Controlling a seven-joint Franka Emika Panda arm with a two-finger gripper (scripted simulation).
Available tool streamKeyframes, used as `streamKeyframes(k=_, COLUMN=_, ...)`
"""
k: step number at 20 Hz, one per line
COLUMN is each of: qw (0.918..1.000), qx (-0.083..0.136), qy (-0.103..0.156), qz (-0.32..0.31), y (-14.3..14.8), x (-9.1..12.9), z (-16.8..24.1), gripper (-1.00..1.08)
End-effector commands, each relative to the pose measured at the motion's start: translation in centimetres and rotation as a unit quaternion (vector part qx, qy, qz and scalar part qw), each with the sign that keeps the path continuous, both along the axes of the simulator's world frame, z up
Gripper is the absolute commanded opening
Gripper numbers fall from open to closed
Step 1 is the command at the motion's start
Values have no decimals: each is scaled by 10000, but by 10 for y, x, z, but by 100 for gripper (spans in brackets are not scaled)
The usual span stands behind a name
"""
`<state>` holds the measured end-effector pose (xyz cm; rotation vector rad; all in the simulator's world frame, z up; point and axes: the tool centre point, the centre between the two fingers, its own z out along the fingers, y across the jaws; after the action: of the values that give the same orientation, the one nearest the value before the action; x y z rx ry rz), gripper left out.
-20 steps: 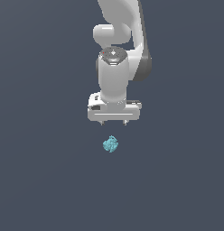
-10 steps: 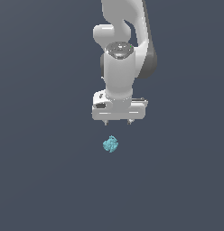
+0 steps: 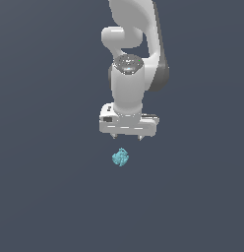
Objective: Pick up the object and move it to a goal position.
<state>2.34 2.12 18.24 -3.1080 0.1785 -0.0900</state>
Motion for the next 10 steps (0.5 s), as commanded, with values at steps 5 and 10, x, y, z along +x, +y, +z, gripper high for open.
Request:
streamKeyframes(k=5, qw=9968, qx=31, qy=99, qz=-790, y=-6, x=6, z=-23, gripper=100)
streamKeyframes(k=10, qw=9881, qx=35, qy=184, qz=-1529, y=-12, x=10, z=-45, gripper=100)
